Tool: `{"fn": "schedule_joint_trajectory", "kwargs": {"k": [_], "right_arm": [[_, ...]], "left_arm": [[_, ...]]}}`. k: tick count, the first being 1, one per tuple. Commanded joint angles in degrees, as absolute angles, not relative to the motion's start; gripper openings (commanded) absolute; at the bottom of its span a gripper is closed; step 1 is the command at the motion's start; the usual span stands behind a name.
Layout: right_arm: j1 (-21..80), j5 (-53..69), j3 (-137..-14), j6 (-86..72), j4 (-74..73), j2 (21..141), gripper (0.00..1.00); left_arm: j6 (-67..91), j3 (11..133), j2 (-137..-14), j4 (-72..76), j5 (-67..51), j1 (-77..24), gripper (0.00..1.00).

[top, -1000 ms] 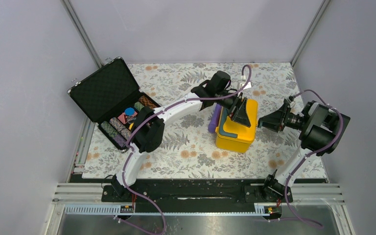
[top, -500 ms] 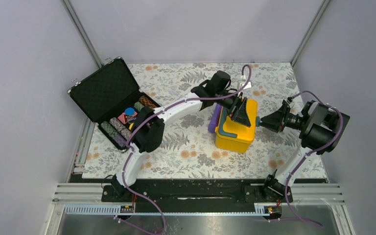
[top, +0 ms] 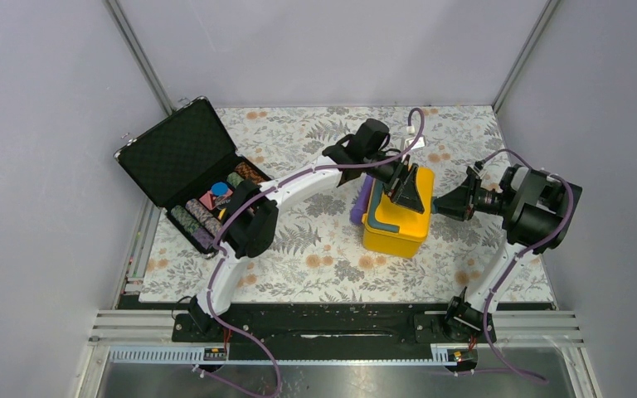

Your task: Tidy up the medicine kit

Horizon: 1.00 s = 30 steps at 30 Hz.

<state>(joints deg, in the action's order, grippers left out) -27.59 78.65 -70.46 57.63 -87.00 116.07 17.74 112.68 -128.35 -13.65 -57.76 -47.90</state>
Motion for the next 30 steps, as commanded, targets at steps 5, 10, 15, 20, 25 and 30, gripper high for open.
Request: {"fn": "schedule_joint_trajectory", "kwargs": {"k": [5,10,15,20,25,30], "right_arm": [[-26.3,79.4,-73.2,58.3,-96.2,119.3,0.39],[-26.2,79.4,-72.3,59.2,-96.2,122.0,0.38],[-26.2,79.4,-71.2,61.0,-96.2,123.7,0.38],[-26.3,79.9,-71.7,61.0,-96.2,126.2,0.39],[-26.5,80.1,-72.3,60.2,-96.2,129.1,0.43],[-26.7,81.5,-71.6,59.4,-96.2,131.9,0.45]], "left_arm": [[15.7,109.9,-132.1,-22.2,-50.3,-47.9,0.93],[15.2,109.2,-131.6,-22.5,-50.1,-48.0,0.93],[14.6,108.8,-131.2,-22.9,-49.9,-48.1,0.93],[14.3,108.8,-131.1,-23.3,-49.9,-48.2,0.93],[13.8,108.7,-131.0,-23.6,-49.9,-48.3,0.93],[13.2,108.2,-130.5,-23.8,-50.1,-48.4,0.93]]}}
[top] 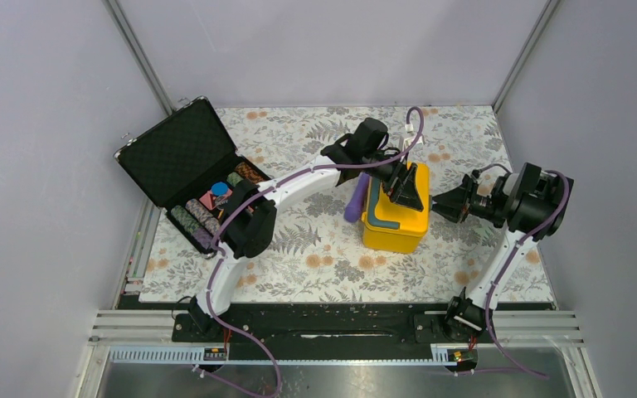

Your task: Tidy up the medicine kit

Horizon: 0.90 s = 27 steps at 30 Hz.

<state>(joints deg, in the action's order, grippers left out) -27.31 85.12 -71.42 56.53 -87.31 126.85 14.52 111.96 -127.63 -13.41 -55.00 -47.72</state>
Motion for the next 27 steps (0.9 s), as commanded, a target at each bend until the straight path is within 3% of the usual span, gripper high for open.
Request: {"fn": "schedule_joint_trajectory", "kwargs": {"k": [1,19,21,22,23,27], "right_arm": [[-26.7,81.5,-71.5,59.4,-96.2,132.3,0.45],[-27.6,81.0,-73.2,60.7,-96.2,127.1,0.48],[-27.6,80.8,-75.2,60.4,-96.2,125.9,0.65],[-27.6,80.6,-76.5,59.8,-96.2,125.6,0.87],[-27.6,80.3,-77.9,59.1,-96.2,125.4,0.99],[-27.6,80.3,-84.0,55.8,-96.0,124.5,0.99]], "left_arm": [[13.1,108.1,-130.4,-23.8,-50.2,-48.4,0.93],[10.3,109.9,-130.1,-26.1,-48.7,-48.3,0.94],[7.4,111.2,-129.7,-28.2,-47.6,-48.1,0.95],[5.9,112.3,-129.6,-29.4,-46.8,-48.0,0.96],[4.7,113.3,-129.4,-30.4,-46.2,-47.7,0.97],[1.7,116.4,-126.5,-32.3,-44.4,-45.8,0.99]]}}
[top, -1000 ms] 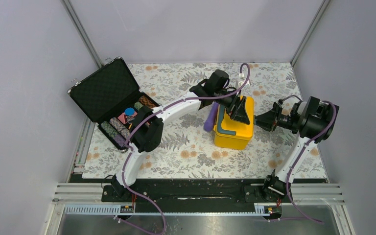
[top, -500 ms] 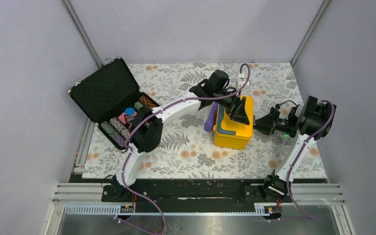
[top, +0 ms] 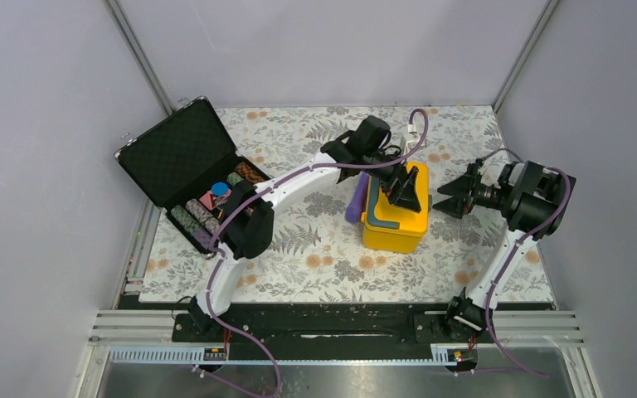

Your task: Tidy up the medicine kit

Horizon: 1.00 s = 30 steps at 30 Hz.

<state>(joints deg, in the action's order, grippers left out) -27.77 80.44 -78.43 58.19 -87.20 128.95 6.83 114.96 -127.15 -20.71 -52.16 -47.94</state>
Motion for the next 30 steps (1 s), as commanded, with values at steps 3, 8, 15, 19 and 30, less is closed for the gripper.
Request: {"fn": "schedule_joint_trajectory", "kwargs": {"k": [3,8,15,19,30], "right_arm": [[-27.5,80.1,-88.8,53.5,-96.1,123.7,0.99],[-27.5,71.0,-95.3,34.6,-82.7,120.7,1.00],[-26.1,54.9,-94.2,7.5,-50.2,107.5,1.00],[-20.3,41.3,-94.4,5.7,-41.9,98.1,1.00],[-10.7,12.2,-94.2,-5.7,-31.1,81.7,0.99]], "left_arm": [[0.5,117.2,-123.8,-33.4,-43.3,-44.1,0.99],[-3.1,117.5,-118.6,-36.7,-40.4,-41.3,0.99],[-4.3,118.8,-112.6,-42.4,-27.1,-33.3,0.99],[-5.5,122.7,-112.6,-46.5,-20.1,-27.8,0.99],[-4.5,126.3,-105.5,-50.4,2.7,-19.3,0.99]]}}
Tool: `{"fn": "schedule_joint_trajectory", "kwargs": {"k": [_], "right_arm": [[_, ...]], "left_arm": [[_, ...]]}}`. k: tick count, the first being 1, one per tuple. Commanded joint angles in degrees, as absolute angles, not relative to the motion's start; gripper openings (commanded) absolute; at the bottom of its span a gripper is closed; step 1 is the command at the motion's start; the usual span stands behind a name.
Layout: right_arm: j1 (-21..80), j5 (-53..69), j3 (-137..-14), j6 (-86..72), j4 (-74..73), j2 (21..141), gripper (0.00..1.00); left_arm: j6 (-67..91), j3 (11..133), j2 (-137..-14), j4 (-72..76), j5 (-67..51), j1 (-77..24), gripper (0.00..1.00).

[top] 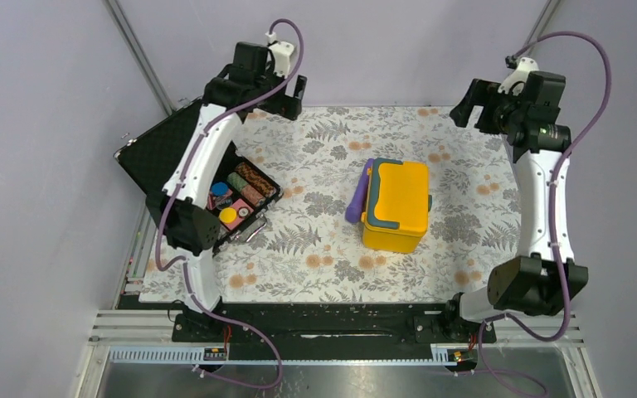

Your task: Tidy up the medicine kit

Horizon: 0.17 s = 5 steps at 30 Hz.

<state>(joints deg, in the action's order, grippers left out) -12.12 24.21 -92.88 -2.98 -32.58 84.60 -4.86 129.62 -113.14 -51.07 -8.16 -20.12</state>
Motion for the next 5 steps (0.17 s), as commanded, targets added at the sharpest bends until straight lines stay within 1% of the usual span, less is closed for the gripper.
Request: {"fn": "schedule_joint_trajectory", "kwargs": {"k": [1,5], "right_arm": [[-10.7,12.8,-93.2,-5.0,-31.3,80.3,0.99],[-10.2,12.5,-87.4,-0.5,-32.3,75.4,1.00]], "left_arm": [[-3.5,123.7,-103.0,-48.6,2.2,-18.6,0.99],[3.6,109.7,-92.6,-35.7,0.3,-15.3,0.99]]}}
